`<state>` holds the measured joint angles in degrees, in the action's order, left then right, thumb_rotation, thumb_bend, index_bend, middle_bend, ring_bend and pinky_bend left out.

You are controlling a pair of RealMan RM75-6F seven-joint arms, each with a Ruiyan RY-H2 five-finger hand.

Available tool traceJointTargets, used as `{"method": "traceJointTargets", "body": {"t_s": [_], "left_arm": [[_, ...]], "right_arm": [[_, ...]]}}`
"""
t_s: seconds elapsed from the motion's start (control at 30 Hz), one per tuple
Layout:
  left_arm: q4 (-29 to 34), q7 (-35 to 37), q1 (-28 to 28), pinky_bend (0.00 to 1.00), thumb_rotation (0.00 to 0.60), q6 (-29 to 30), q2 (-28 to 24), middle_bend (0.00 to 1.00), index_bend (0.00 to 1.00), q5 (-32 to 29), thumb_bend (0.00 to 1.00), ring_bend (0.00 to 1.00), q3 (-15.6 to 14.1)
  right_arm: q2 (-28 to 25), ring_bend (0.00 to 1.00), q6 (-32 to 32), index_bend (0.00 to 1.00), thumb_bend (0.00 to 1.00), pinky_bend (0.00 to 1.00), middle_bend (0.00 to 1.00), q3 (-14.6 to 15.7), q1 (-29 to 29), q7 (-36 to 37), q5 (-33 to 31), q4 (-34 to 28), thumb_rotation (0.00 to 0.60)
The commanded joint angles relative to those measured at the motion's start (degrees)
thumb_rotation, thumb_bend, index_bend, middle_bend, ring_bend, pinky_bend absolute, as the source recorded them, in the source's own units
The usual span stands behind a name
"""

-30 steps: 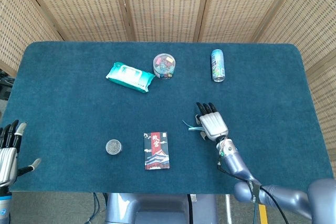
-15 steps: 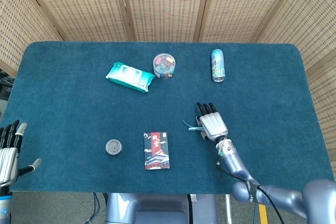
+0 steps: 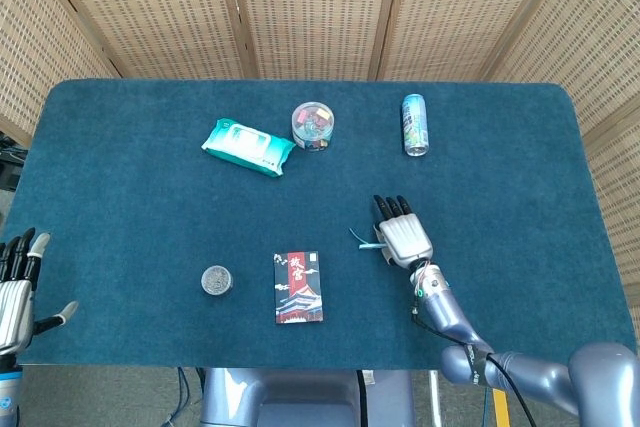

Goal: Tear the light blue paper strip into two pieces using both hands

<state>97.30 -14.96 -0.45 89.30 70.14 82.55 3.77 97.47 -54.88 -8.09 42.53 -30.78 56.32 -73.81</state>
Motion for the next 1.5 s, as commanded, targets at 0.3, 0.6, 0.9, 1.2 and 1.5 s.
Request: {"method": "traceJointTargets", "body": {"t_s": [0.3, 0.6, 0.9, 1.2, 1.5], "left_arm": [[0.1, -0.5, -0.6, 0.0, 0.6, -0.7, 0.0, 0.0, 0.0, -0.4, 0.0, 0.0, 0.2], [-0.9, -4.8, -8.9, 0.0, 0.6, -8.0, -0.9, 0.0, 0.0, -1.0, 0.0, 0.0, 5.3], [-8.2, 0.9, -24.8, 0.29, 0.6, -20.1, 2.6, 0.45, 0.14, 4.3, 0.0, 0.46, 11.7], [-17.5, 1.2, -36.2, 0.67, 0.6, -25.1, 12.3, 0.74, 0.28, 9.0, 0.0, 0.78, 12.7], [-21.5, 4.3, -42.6, 0.83, 0.6, -29.3, 21.2, 0.86, 0.39, 3.7, 0.0, 0.89, 14.1]], "right_arm": [[-3.1, 0.0, -1.4, 0.58, 0.5, 0.0, 0.0, -0.5, -0.5, 1.8, 3.4, -3.9, 0.6], [-8.1, 0.0, -3.8, 0.59, 0.5, 0.0, 0.0, -2.7, 0.5, -0.6, 5.5, -11.2, 0.6], [-9.1, 0.0, -3.9, 0.59, 0.5, 0.0, 0.0, -6.2, 4.3, -7.5, 2.3, -14.5, 0.6], [-8.6, 0.0, -3.8, 0.6, 0.52, 0.0, 0.0, -8.2, 6.9, -10.6, -1.5, -16.7, 0.6], [-8.5, 0.0, -4.6, 0.6, 0.52, 0.0, 0.0, -8.6, 8.4, -11.3, -4.7, -19.3, 0.6]]}}
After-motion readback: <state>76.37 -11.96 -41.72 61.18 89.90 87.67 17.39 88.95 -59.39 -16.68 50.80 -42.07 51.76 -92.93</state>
